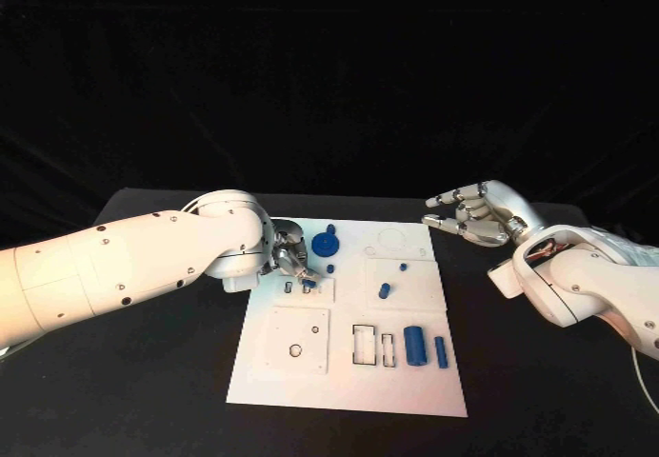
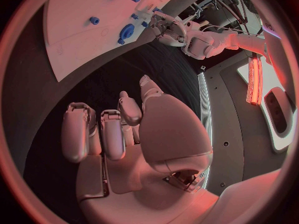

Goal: Assemble the parts on the task board

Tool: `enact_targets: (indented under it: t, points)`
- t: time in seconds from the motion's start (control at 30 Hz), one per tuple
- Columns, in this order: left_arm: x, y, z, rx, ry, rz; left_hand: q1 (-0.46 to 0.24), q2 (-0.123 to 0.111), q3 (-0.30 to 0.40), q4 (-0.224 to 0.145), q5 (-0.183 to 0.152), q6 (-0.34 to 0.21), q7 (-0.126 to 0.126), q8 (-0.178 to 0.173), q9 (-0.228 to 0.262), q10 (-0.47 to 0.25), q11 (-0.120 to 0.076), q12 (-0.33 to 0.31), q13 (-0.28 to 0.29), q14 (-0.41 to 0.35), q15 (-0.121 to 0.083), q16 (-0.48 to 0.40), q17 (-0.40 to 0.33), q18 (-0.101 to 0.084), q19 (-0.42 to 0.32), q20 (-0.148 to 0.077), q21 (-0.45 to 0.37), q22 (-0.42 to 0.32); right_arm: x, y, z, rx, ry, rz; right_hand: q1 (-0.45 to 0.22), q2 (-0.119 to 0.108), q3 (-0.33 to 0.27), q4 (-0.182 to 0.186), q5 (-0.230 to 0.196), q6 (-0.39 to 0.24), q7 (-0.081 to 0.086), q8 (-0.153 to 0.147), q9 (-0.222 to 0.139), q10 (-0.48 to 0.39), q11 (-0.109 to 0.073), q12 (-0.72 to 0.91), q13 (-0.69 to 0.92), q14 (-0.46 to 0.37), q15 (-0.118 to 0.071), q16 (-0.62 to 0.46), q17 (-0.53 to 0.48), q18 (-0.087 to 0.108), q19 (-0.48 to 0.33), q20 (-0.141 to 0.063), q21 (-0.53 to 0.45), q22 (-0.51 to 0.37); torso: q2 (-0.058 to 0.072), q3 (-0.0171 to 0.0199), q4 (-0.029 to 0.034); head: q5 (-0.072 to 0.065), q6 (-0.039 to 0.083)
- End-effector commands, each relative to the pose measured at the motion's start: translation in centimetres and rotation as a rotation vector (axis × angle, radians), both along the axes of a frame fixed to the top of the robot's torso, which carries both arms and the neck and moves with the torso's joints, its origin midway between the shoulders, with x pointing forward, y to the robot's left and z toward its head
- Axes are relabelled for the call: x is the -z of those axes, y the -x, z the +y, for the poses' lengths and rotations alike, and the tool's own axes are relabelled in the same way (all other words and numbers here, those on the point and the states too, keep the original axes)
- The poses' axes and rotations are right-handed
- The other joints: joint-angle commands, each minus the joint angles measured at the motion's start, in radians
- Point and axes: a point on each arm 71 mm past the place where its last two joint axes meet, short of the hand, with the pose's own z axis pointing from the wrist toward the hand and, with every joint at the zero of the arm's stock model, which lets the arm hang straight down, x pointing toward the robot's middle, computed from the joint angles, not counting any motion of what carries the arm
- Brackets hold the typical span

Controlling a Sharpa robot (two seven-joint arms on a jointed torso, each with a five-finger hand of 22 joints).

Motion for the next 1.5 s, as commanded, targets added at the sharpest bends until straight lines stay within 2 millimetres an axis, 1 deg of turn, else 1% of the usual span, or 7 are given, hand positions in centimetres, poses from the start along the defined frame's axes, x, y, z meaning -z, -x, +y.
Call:
enact_targets:
  t: [0.03,0.23,0.37,0.53,0.77,1.27,1.5]
  points:
    - [-0.4,-0.2,0.1,-0.019,0.013,-0.101,-0.007,-0.008,0.187,-0.181,-0.003,0.001,-0.006,0.005,0.001,0.009,-0.001,0.007,0.002,0.105,0.004,0.003,0.263,-0.010,0.007,0.008,0.001,0.070,0.1,0.0,0.1,-0.011,0.010,0.001,-0.009,0.005,-0.007,0.000,0.006,0.004,-0.002,0.001,0.000,-0.010,0.000,-0.003,-0.001,0.072,-0.001,-0.006,0.116,0.011,-0.005,0.000,-0.003,-0.001,0.000,-0.0002,0.0007,0.003,0.000]
    - [-0.5,-0.1,0.4,-0.030,-0.007,-0.162,-0.008,-0.010,0.191,-0.182,-0.003,0.003,-0.006,0.005,0.003,0.013,-0.001,0.012,0.007,0.105,0.004,0.003,0.263,-0.010,0.008,0.007,0.002,0.072,0.1,0.0,0.0,-0.010,0.010,0.001,-0.009,0.005,-0.007,0.000,0.006,0.004,-0.002,0.001,0.000,-0.010,0.000,-0.003,-0.001,0.072,-0.001,-0.006,0.116,0.011,-0.005,0.000,-0.003,-0.001,-0.003,0.0026,0.0062,0.005,-0.003]
    - [-0.3,0.0,0.3,-0.028,-0.023,-0.186,-0.009,-0.009,0.195,-0.182,-0.003,0.005,-0.006,0.005,0.004,0.015,-0.002,0.014,0.008,0.105,0.003,0.003,0.263,-0.010,0.008,0.007,0.002,0.071,0.1,0.0,0.0,-0.008,0.013,0.003,-0.011,0.006,-0.009,0.002,0.007,0.004,-0.002,0.000,0.000,-0.010,0.001,-0.003,-0.001,0.072,-0.001,-0.006,0.116,0.011,-0.005,0.000,-0.003,-0.001,-0.005,0.0042,0.0075,0.018,-0.007]
    - [0.3,0.3,0.2,-0.013,-0.049,-0.196,-0.011,-0.007,0.197,-0.181,-0.003,0.006,-0.007,0.006,0.004,0.016,-0.002,0.014,0.008,0.105,0.003,0.003,0.263,-0.010,0.008,0.007,0.002,0.071,0.1,0.0,-0.1,-0.003,0.027,-0.002,-0.014,0.007,-0.012,0.005,0.010,0.005,-0.002,0.000,0.000,-0.009,0.001,-0.003,-0.001,0.072,-0.001,-0.007,0.115,0.011,-0.006,0.000,-0.005,-0.003,-0.005,0.0040,0.0081,0.015,-0.011]
    - [1.4,0.7,0.0,0.004,-0.070,-0.200,-0.013,-0.007,0.199,-0.180,-0.003,0.006,-0.007,0.006,0.005,0.015,-0.002,0.012,0.005,0.105,0.003,0.003,0.263,-0.010,0.007,0.007,0.001,0.069,0.1,0.1,0.1,-0.006,0.021,0.002,-0.016,0.008,-0.015,0.006,0.012,0.005,-0.002,0.000,0.000,-0.013,0.001,-0.010,-0.007,0.070,-0.001,-0.012,0.109,0.014,-0.011,0.000,-0.011,-0.015,-0.004,0.0028,0.0078,0.011,-0.010]
    - [2.7,1.4,-0.2,0.006,-0.060,-0.173,-0.032,-0.006,0.199,-0.169,-0.007,0.011,-0.009,0.007,0.010,0.021,-0.002,0.016,0.010,0.105,0.003,0.003,0.263,-0.010,0.008,0.007,0.001,0.071,0.2,0.1,0.2,-0.010,0.017,0.001,-0.012,0.010,-0.018,0.005,0.017,0.004,-0.002,-0.001,0.000,-0.023,0.000,-0.027,-0.018,0.066,-0.002,-0.024,0.094,0.018,-0.019,-0.001,-0.023,-0.034,-0.004,0.0037,0.0079,0.018,-0.018]
    - [2.9,1.5,-0.1,0.019,-0.075,-0.154,-0.033,-0.007,0.199,-0.169,-0.008,0.011,-0.009,0.007,0.011,0.021,-0.003,0.015,0.008,0.105,0.003,0.003,0.263,-0.010,0.007,0.007,-0.001,0.068,0.3,0.1,0.3,-0.024,0.020,0.010,-0.011,0.010,-0.018,0.004,0.018,0.004,-0.002,-0.001,0.000,-0.025,0.000,-0.031,-0.021,0.066,-0.002,-0.025,0.092,0.018,-0.020,-0.001,-0.025,-0.037,-0.004,0.0042,0.0067,0.016,-0.019]
